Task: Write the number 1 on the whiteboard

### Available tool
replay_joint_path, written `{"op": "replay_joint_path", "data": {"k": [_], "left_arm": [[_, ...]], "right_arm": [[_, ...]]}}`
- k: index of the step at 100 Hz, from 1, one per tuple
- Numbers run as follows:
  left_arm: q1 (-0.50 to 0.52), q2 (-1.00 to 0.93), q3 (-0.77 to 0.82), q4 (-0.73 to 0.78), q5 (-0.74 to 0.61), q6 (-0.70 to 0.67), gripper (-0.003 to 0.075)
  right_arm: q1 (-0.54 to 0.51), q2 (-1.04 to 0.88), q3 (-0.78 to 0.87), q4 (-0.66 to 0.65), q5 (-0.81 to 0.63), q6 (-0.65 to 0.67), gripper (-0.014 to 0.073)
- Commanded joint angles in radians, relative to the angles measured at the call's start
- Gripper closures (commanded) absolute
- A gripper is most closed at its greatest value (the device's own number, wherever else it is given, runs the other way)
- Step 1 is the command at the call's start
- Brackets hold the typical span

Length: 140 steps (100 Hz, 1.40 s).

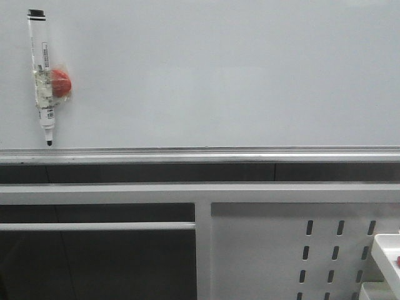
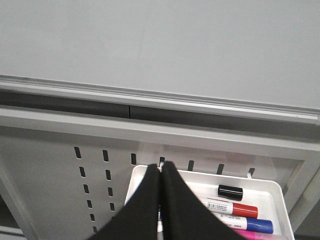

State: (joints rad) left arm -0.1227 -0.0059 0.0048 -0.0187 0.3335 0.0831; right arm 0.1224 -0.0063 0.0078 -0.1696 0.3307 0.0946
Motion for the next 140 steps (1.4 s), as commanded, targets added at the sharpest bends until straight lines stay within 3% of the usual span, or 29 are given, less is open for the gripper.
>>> {"op": "replay_joint_path", "data": {"k": [1, 125, 140], "left_arm": [[0.001, -0.022, 0.035, -0.007, -0.060, -0.009, 0.0740], [0.001, -0.022, 0.035, -0.007, -0.060, -0.009, 0.0740], [0.001, -0.022, 0.035, -0.007, -0.060, -0.009, 0.0740]], "right_arm": [[-0.006, -0.025, 0.013, -0.003, -0.032, -0.003, 0.0643], [-0.006, -0.025, 0.013, -0.003, -0.032, -0.003, 0.0643], [-0.006, -0.025, 0.013, -0.012, -0.115, -0.003, 0.0643]]}}
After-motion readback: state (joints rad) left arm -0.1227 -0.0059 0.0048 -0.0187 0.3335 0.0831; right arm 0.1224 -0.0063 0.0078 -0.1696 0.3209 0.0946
